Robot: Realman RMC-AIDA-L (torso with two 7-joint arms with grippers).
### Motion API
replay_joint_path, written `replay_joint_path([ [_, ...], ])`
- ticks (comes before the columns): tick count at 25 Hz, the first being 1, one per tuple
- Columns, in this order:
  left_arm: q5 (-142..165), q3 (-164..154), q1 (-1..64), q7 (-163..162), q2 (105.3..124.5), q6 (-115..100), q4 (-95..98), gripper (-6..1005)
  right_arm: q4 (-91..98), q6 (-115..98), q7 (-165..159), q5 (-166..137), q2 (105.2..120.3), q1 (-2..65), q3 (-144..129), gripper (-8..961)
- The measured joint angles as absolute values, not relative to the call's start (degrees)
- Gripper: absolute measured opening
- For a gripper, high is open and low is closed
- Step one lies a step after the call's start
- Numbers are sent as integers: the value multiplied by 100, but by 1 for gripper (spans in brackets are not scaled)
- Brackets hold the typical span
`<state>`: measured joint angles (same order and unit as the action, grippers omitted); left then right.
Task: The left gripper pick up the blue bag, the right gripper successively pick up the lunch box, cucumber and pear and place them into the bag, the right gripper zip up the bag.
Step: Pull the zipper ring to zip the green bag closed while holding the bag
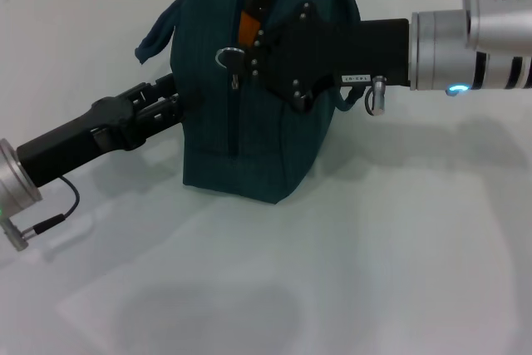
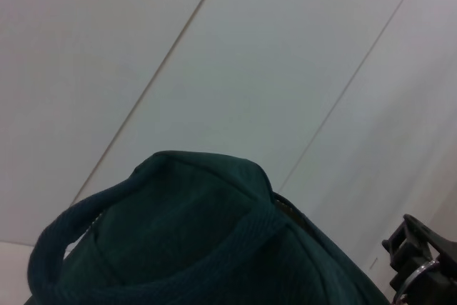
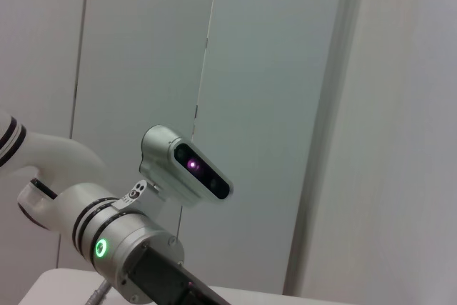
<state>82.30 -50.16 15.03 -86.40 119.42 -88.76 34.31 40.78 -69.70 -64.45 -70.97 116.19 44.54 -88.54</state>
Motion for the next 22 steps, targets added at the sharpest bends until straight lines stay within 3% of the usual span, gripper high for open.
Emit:
replay_joint_path([
  [10, 8444, -5019, 1721, -8641, 11959, -8619, 3322, 743, 4078, -6988, -6433, -7097, 11619, 4430, -8860, 13],
  [15, 8445, -5019, 1785, -8432, 11969, -8623, 3159, 664, 4078, -6974, -6433, -7097, 11619, 4424, -8860, 13],
  [22, 8417, -5020, 1800, -8390, 11970, -8637, 3137, 444, 4070, -6961, -6433, -7101, 11619, 4393, -8822, 13],
])
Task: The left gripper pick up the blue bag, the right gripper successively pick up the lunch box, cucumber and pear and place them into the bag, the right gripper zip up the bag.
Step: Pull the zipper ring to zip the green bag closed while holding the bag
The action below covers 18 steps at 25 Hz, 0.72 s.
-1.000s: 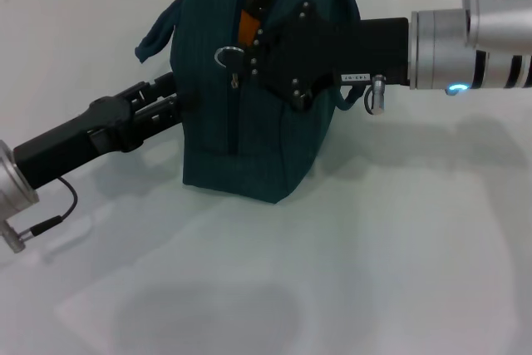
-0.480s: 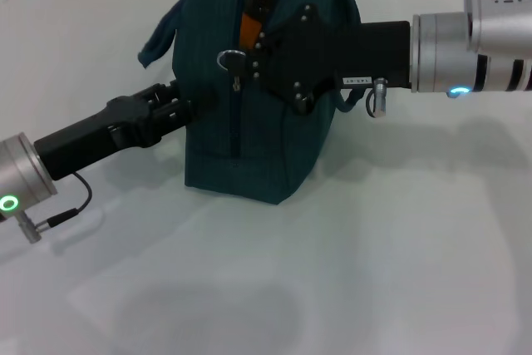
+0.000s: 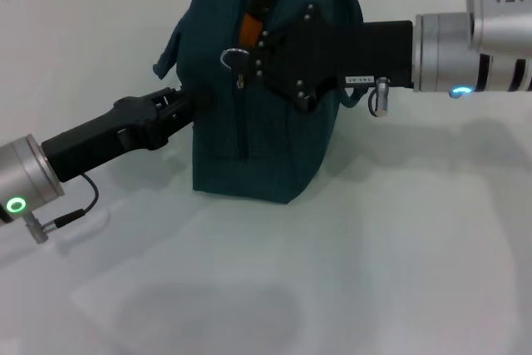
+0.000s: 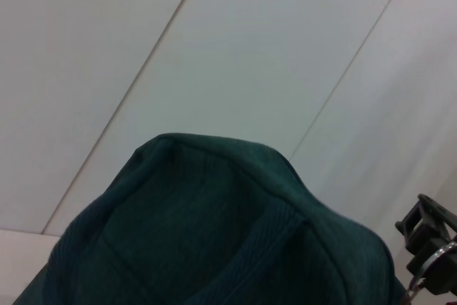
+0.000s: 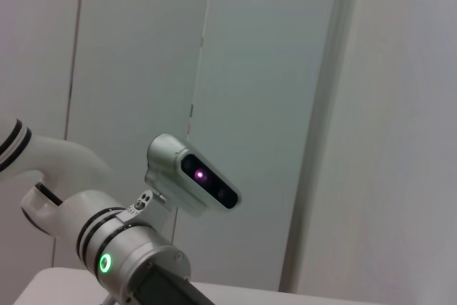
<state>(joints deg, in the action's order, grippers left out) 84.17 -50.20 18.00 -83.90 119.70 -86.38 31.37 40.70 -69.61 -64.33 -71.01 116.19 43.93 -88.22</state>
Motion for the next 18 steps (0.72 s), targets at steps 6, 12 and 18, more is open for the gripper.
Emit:
replay_joint_path([
  [6, 8415, -5027, 1797, -8283, 11965, -8646, 3135, 215, 4046, -6907, -6420, -7035, 11619, 4366, -8809, 13],
  [12, 8433, -5028, 1803, -8250, 11962, -8657, 3136, 152, 4059, -6900, -6392, -6876, 11616, 4371, -8810, 13],
  [18, 8442, -5027, 1801, -8120, 11961, -8746, 3138, 109, 4098, -6901, -6351, -6745, 11594, 4395, -8782, 13],
])
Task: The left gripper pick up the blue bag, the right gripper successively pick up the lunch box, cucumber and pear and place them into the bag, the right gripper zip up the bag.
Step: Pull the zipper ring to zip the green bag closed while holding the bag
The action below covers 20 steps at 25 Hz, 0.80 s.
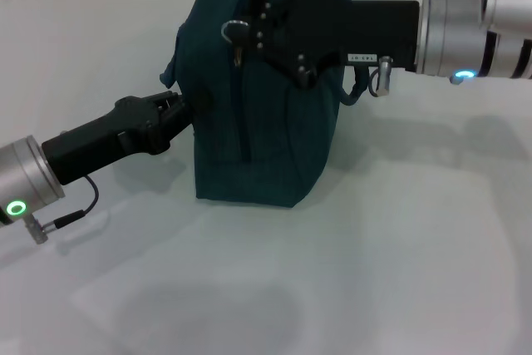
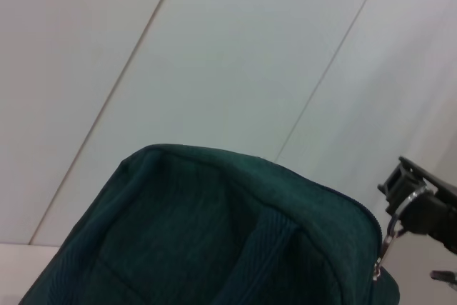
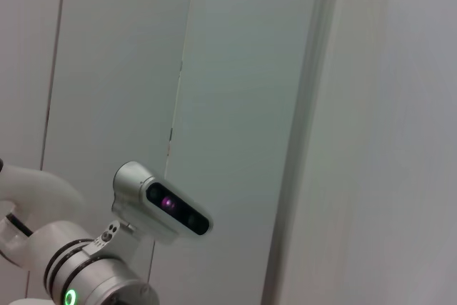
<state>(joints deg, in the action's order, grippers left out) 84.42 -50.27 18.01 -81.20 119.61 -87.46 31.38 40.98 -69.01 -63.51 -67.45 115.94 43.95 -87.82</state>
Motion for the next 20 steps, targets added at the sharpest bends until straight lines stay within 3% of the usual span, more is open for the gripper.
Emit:
replay_joint_path([
  [20, 8559, -5037, 1796, -7657, 11953, -9035, 3094, 63, 3513, -6828, -6770, -6282, 11577, 4709, -8567, 13],
])
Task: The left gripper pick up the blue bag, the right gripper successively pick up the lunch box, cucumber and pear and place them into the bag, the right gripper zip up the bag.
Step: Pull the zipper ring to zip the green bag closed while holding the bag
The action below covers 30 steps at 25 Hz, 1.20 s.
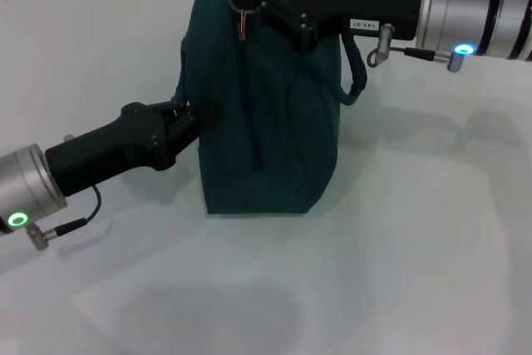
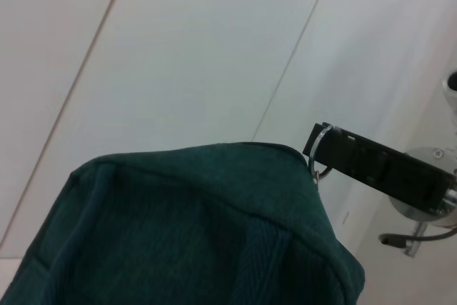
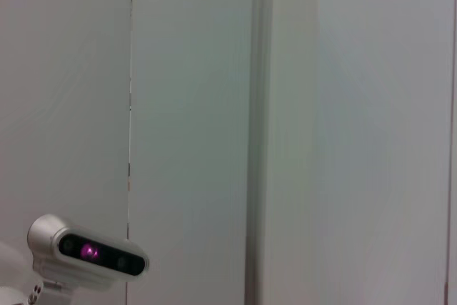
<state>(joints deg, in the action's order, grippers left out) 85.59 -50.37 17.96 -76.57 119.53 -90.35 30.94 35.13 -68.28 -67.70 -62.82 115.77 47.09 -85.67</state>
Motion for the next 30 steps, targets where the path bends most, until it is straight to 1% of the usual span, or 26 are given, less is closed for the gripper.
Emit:
replay_joint_path([
  [15, 8633, -5124, 1720, -7175, 11944, -9458, 3070, 56, 3380, -6824, -6864, -6276, 11566, 4766, -8489, 13],
  [30, 8640, -5120, 1714, -7018, 11935, -9436, 2923, 56, 3403, -7093, -6846, -6270, 11582, 4779, -8431, 13],
])
